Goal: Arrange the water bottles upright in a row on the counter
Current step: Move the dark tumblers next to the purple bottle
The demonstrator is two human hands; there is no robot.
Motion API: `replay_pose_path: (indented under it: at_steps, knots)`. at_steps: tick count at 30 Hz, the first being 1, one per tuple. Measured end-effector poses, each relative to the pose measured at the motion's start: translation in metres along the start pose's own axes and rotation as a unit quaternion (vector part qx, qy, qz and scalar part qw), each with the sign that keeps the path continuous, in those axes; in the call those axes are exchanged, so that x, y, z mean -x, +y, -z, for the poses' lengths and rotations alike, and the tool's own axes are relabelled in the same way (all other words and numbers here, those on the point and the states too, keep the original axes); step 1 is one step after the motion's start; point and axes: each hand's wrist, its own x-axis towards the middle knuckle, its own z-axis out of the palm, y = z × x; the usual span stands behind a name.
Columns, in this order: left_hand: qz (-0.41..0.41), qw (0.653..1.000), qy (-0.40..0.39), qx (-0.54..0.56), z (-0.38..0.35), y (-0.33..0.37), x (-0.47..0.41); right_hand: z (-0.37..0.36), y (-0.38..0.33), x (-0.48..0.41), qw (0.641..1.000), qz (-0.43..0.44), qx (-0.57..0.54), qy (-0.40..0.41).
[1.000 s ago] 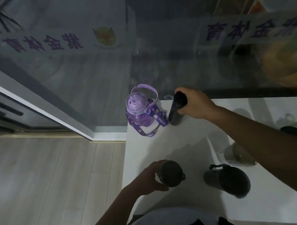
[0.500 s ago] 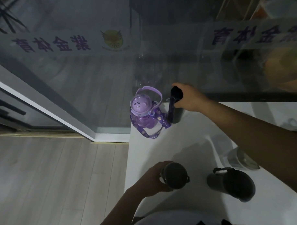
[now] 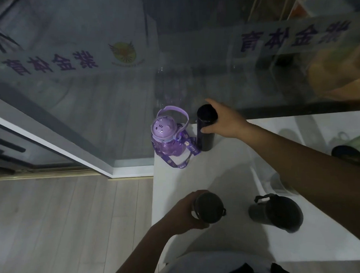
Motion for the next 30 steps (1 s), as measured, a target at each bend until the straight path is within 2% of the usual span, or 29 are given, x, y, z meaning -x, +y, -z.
replay_pose_path:
  at_steps: [3, 9, 14, 23, 26, 30]
  knots:
    - [-0.007, 1.000, 0.002, -0.002, 0.002, 0.004, 0.000, 0.009, 0.011, 0.032, 0.998, -0.022, -0.039, 0.048]
    - [-0.004, 1.000, -0.011, 0.001, 0.008, 0.014, -0.009, 0.015, 0.054, 0.121, 0.991, -0.067, -0.075, 0.091]
    - [0.004, 0.999, -0.020, 0.035, 0.018, 0.040, -0.039, 0.016, 0.074, 0.186, 0.986, -0.062, -0.097, 0.122]
    - [-0.026, 0.995, 0.081, 0.054, 0.003, 0.110, -0.143, 0.012, 0.088, 0.240, 0.984, -0.085, -0.117, 0.103]
    - [-0.029, 0.985, 0.122, 0.116, -0.010, 0.123, -0.169, 0.014, 0.094, 0.248, 0.980, -0.083, -0.131, 0.126]
    - [-0.008, 0.976, 0.161, 0.146, -0.022, 0.125, -0.191, 0.017, 0.104, 0.257, 0.975, -0.081, -0.130, 0.161]
